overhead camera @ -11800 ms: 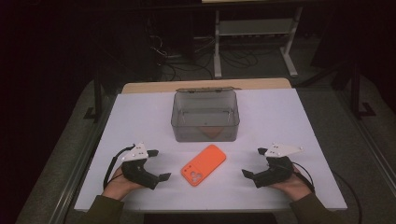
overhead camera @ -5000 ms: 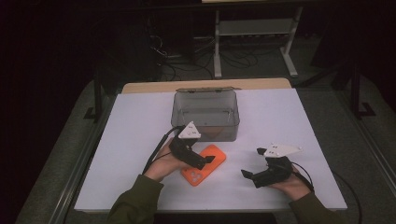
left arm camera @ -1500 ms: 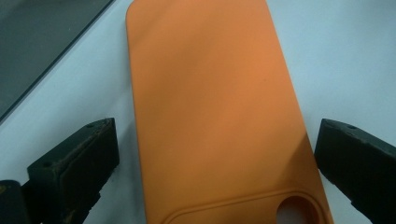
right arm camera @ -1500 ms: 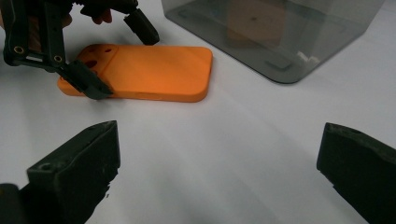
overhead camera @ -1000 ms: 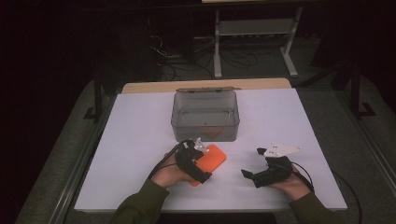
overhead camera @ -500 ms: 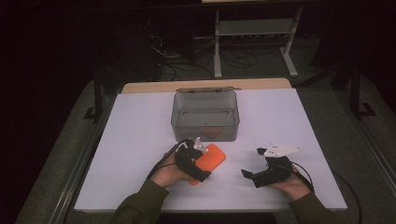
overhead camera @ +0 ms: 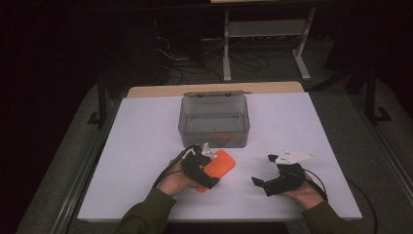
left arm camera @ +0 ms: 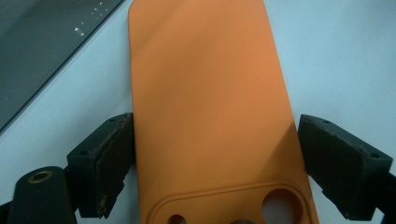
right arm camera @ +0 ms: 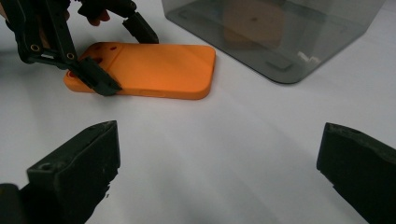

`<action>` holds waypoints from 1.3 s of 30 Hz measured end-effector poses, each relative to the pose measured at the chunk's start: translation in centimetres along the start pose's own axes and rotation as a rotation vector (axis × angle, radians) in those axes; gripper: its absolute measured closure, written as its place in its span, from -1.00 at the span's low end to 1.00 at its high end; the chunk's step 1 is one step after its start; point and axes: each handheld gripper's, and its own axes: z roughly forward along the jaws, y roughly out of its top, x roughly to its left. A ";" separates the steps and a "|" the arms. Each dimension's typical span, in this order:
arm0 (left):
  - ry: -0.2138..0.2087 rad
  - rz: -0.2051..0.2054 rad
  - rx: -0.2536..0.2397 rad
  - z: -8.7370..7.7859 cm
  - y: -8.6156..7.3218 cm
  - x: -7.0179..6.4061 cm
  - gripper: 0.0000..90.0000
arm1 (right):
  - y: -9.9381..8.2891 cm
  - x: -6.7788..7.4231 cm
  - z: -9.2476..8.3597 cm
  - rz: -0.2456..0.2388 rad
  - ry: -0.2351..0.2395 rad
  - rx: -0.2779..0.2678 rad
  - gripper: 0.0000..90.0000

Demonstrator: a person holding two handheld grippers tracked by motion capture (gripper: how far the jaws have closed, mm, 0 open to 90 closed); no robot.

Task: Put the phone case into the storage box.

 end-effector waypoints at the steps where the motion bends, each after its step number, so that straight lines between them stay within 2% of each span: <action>1: 0.001 0.000 0.005 0.0 0.1 0.0 -0.70 | 0.0 0.0 0.0 0.000 0.000 -0.001 -1.00; 13: -0.017 0.034 -0.001 -0.3 0.2 0.1 -0.67 | 0.0 0.0 0.0 0.001 0.001 -0.001 -1.00; 18: -0.023 0.036 -0.015 -0.6 0.2 0.2 -0.67 | 0.0 0.0 0.0 0.002 0.001 -0.001 -1.00; 29: -0.065 0.050 -0.061 -2.6 0.3 1.0 -0.66 | 0.0 -0.1 0.0 0.003 0.000 0.001 -1.00; 39: -0.110 0.076 -0.081 -4.1 0.5 1.7 -0.67 | 0.0 -0.1 0.0 0.004 -0.002 0.001 -1.00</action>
